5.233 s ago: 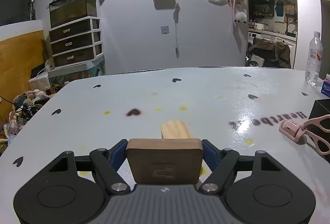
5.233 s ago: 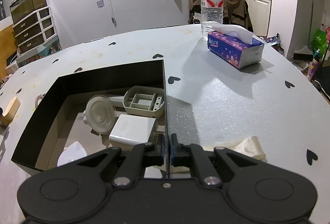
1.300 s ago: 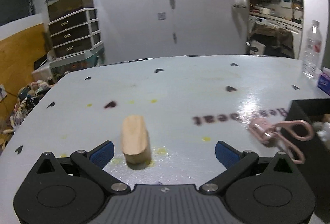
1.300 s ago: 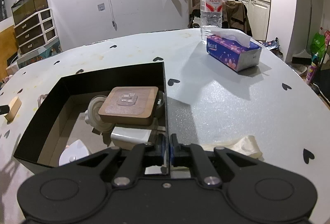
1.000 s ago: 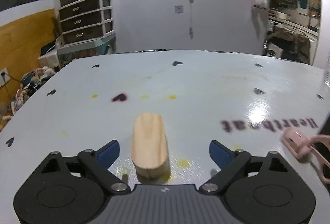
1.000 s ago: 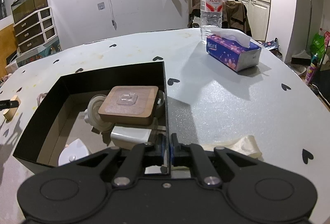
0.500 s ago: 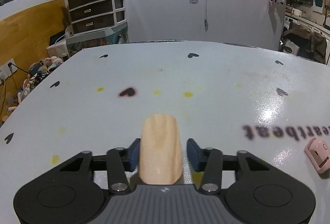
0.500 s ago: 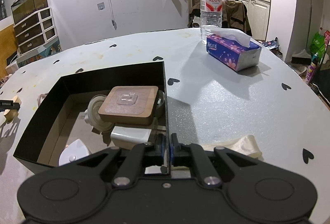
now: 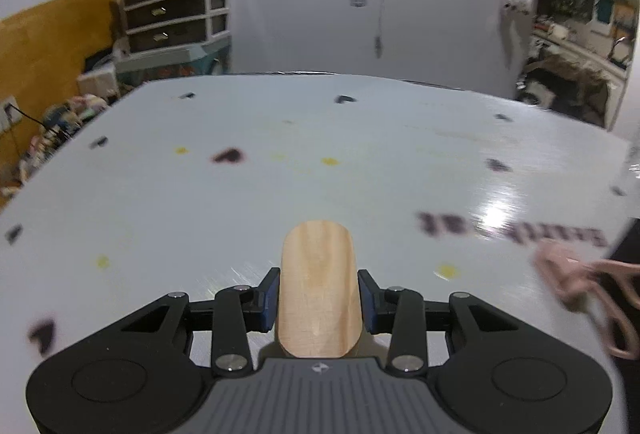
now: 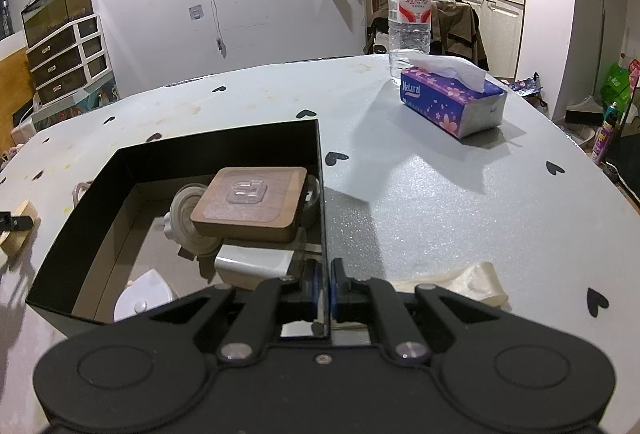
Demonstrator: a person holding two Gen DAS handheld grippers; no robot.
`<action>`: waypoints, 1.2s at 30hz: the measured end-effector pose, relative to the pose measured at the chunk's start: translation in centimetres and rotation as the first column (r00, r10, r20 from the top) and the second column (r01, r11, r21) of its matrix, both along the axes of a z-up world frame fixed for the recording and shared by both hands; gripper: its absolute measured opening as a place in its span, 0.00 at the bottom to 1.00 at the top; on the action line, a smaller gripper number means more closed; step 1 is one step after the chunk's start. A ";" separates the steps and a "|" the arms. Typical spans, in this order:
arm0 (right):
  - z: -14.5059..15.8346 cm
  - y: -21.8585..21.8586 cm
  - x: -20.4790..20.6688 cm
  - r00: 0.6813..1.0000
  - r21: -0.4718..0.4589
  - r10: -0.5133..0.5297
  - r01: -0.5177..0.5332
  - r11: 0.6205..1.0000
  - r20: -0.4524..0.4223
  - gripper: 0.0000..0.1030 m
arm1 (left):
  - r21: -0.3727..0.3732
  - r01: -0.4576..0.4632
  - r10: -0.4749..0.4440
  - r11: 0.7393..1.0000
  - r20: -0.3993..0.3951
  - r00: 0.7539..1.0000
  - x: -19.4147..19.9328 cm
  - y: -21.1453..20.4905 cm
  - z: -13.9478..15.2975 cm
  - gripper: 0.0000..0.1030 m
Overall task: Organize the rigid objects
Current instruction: 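Carry the light wooden piece into the black box with the left gripper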
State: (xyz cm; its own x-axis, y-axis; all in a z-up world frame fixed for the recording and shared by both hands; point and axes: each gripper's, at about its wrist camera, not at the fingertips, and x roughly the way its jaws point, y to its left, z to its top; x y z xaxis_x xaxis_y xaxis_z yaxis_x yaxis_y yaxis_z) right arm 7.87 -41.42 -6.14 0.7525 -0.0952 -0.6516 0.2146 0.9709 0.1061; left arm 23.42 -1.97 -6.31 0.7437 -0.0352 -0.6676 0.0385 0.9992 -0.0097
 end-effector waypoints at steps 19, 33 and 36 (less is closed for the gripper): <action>0.1 0.0 -0.1 1.000 0.006 0.006 -0.006 1.000 0.004 0.06 | -0.257 0.330 -0.294 0.908 0.169 0.941 -10.5 -12.8 7.2 0.39; 0.0 -0.3 -0.1 1.000 0.022 0.014 -0.014 1.000 0.014 0.06 | -0.194 0.320 -0.301 0.927 0.124 0.946 -10.0 -18.1 5.2 0.39; 0.0 -0.3 -0.1 1.000 0.024 0.013 -0.014 1.000 0.014 0.06 | -0.176 0.325 -0.314 0.929 0.090 0.945 -10.2 -18.2 4.7 0.40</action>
State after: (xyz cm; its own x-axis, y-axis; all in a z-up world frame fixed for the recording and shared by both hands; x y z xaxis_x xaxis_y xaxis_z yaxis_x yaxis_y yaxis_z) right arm 7.75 -41.74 -6.17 0.7629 -0.0692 -0.6428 0.1997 0.9709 0.1325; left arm 13.23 -20.21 -1.57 0.7106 -0.3966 -0.5812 0.3617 0.9144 -0.1818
